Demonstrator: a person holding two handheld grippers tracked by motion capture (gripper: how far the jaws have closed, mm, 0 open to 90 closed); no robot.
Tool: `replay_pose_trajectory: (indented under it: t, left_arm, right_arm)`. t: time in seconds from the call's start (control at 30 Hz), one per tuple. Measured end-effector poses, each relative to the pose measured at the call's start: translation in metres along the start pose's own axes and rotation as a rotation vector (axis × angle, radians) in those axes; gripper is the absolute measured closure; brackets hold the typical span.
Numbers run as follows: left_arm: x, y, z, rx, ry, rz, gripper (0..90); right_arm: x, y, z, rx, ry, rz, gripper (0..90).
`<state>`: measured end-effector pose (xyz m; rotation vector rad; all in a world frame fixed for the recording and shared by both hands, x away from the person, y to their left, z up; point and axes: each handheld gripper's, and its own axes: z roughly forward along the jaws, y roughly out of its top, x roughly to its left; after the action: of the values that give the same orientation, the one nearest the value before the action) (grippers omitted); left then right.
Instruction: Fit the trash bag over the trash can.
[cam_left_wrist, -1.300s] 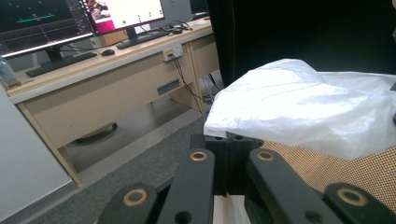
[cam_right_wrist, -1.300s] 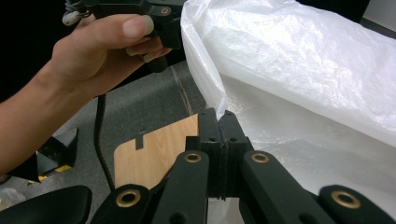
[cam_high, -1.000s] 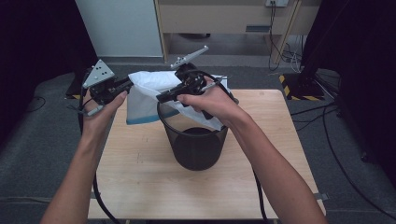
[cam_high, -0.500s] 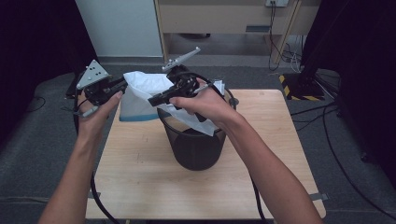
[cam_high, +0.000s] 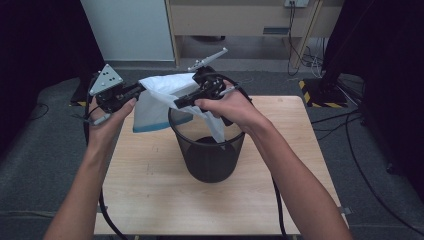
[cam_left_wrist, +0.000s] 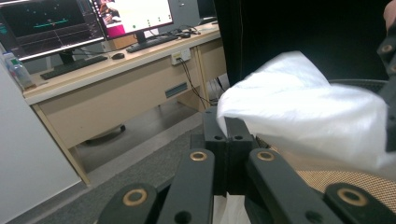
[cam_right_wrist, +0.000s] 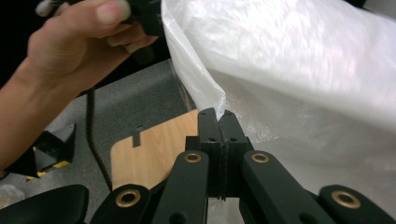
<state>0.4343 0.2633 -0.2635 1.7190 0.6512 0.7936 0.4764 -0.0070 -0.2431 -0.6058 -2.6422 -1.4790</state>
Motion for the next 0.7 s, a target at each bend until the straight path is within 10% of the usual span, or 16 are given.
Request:
replay_pose_trajectory:
  t: [0.7]
  left_arm:
    - [-0.015, -0.002, 0.023, 0.051, -0.016, 0.042, 89.8]
  right_arm:
    - [-0.019, -0.023, -0.012, 0.061, -0.107, 0.021, 78.4]
